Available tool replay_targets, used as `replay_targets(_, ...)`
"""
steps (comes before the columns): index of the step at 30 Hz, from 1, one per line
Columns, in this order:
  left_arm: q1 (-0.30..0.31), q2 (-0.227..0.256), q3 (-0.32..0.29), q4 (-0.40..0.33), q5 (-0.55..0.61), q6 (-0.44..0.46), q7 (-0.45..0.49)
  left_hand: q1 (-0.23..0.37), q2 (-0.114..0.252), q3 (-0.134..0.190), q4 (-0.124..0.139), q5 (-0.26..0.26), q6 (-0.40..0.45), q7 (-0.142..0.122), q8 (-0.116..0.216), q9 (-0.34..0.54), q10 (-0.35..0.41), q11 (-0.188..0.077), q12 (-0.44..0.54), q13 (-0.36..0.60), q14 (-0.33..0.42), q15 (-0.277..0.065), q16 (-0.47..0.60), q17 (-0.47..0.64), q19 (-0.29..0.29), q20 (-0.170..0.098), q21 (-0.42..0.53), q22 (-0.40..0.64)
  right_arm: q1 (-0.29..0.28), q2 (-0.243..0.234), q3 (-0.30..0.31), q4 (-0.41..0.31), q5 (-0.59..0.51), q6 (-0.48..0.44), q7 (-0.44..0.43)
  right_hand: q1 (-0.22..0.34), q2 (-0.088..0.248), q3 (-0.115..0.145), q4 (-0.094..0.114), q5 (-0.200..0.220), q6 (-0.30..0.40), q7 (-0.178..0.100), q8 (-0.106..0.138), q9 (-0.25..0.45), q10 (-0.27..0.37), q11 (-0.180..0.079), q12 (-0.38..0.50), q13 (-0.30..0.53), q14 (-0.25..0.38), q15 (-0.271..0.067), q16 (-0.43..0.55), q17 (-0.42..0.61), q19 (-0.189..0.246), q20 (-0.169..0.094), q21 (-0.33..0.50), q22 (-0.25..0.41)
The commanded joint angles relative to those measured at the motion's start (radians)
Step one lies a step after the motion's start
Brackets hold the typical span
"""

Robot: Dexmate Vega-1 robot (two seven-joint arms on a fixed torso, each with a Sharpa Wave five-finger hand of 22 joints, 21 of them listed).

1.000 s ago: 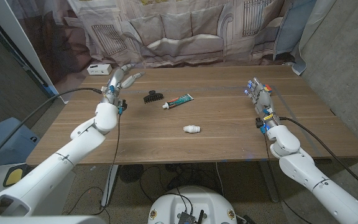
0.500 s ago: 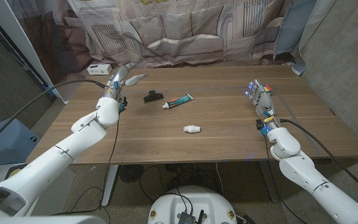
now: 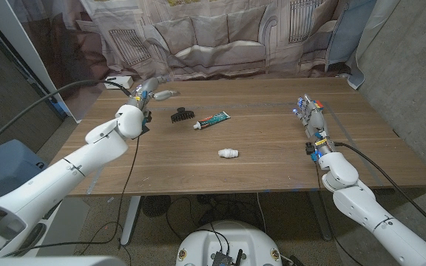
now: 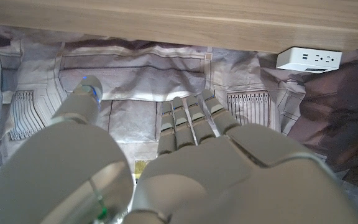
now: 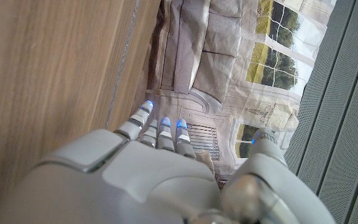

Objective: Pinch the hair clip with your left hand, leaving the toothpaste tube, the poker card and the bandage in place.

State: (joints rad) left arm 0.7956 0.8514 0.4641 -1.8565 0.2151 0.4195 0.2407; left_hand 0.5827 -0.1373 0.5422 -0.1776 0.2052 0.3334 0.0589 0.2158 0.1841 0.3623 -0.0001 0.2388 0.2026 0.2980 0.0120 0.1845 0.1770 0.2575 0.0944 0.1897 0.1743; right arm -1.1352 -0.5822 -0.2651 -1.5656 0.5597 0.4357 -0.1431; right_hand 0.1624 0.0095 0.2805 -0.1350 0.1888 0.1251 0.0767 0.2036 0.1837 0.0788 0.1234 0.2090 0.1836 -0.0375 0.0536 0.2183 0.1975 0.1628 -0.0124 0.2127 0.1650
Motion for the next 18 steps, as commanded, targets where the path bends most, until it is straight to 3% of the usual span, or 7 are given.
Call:
replay_targets(1,-0.082,0.034,0.072,-0.035,0.035,0.103,-0.103,0.012,0.002,-0.002,0.005,0.003,0.002,-0.004,-0.006,0.002,0.002,-0.007,0.0,0.001,-0.006,0.0,-0.002,-0.001,-0.005,-0.002,-0.003,0.002,-0.012,0.0,0.007,-0.003,0.003,0.0,-0.006,0.009,-0.001,0.0,-0.003,-0.002,0.008,0.0,-0.001,0.004,0.003,0.002,0.0,0.004,0.002,0.007,-0.003,0.004,0.009,-0.003,-0.003,0.005)
replay_targets(8,-0.11,0.029,0.114,-0.046,0.081,0.181,-0.12,0.023,0.0,-0.005,0.006,0.004,0.005,-0.011,-0.007,0.002,0.008,-0.009,0.0,0.001,-0.002,-0.006,0.0,-0.001,-0.005,-0.011,-0.001,0.002,-0.02,0.001,0.012,-0.001,0.004,0.007,-0.008,0.01,-0.001,-0.001,-0.003,-0.003,0.009,0.001,-0.001,0.004,0.005,-0.001,0.0,0.004,0.005,0.004,-0.003,0.005,0.011,-0.003,-0.004,0.005)
replay_targets(11,-0.128,0.028,0.134,-0.051,0.1,0.215,-0.141,0.052,-0.004,-0.008,0.002,0.008,-0.001,-0.034,-0.01,0.003,0.004,-0.034,-0.005,0.001,-0.012,-0.028,-0.002,-0.002,-0.019,0.015,-0.003,0.002,-0.024,0.002,0.016,-0.004,0.007,0.007,-0.012,0.01,-0.001,-0.001,-0.003,-0.003,0.01,0.001,-0.001,0.004,0.006,-0.002,0.0,0.004,0.007,0.003,-0.002,0.005,0.013,-0.005,-0.004,0.005)
replay_targets(13,-0.141,0.029,0.147,-0.053,0.109,0.235,-0.159,0.064,-0.007,-0.012,0.003,0.011,0.003,-0.05,-0.01,0.003,0.006,-0.054,-0.005,0.001,-0.017,-0.039,-0.002,-0.002,-0.024,0.019,-0.003,0.002,-0.026,0.001,0.017,-0.006,0.006,0.008,-0.013,0.01,-0.001,-0.001,-0.003,-0.003,0.011,0.0,-0.001,0.004,0.007,-0.002,0.0,0.004,0.007,0.002,-0.003,0.005,0.014,-0.006,-0.004,0.005)
replay_targets(18,-0.181,0.045,0.178,-0.056,0.122,0.265,-0.232,0.074,-0.011,-0.02,0.007,0.014,0.007,-0.064,-0.011,0.002,0.005,-0.074,-0.008,0.001,-0.036,-0.045,-0.006,-0.002,-0.056,0.03,-0.011,0.002,-0.03,0.003,0.016,-0.007,0.002,0.014,-0.012,0.011,0.0,-0.001,-0.003,-0.003,0.011,0.0,-0.002,0.004,0.008,-0.004,0.0,0.004,0.007,0.002,-0.003,0.005,0.015,-0.008,-0.005,0.005)
